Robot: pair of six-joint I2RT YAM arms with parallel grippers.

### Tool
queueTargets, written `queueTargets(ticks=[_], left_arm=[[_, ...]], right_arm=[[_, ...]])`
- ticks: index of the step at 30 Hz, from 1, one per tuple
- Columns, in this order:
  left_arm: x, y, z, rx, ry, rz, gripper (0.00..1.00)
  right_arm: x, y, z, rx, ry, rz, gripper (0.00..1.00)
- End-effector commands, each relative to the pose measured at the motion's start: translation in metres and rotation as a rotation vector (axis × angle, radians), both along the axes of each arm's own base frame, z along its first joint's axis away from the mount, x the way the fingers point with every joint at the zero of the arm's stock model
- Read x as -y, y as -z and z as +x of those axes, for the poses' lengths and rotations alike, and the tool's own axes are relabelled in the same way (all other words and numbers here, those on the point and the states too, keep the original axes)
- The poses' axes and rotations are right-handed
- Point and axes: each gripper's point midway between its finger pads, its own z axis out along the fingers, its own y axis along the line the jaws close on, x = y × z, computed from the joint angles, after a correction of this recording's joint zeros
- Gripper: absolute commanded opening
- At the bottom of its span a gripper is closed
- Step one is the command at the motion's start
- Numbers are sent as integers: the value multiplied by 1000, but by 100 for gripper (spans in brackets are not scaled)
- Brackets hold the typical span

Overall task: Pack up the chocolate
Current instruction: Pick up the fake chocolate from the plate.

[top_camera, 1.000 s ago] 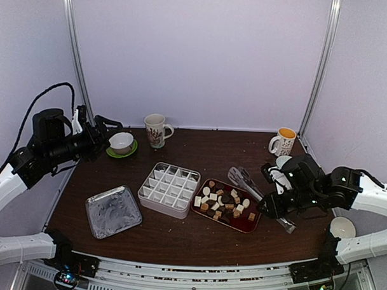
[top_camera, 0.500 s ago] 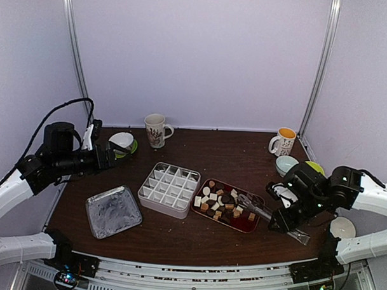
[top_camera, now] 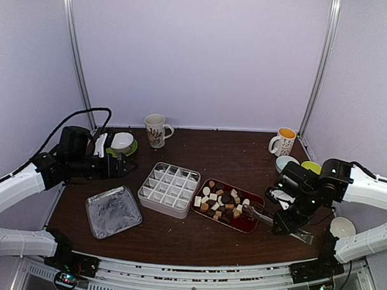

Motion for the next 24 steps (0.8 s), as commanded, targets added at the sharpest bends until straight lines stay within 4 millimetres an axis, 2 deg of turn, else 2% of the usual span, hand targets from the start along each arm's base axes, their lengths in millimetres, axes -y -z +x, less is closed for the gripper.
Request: queueTargets(ticks=[1,19,24], left_arm=[[4,-4,4,37,27,10,98],[12,5,9,14,50,13,98],[12,4,10,15,50,12,98]], right_arm=[[11,-8,3,15,-12,-64,39],[17,8,20,26,-44,-224,39],[14,13,19,10,-52,-223,40]])
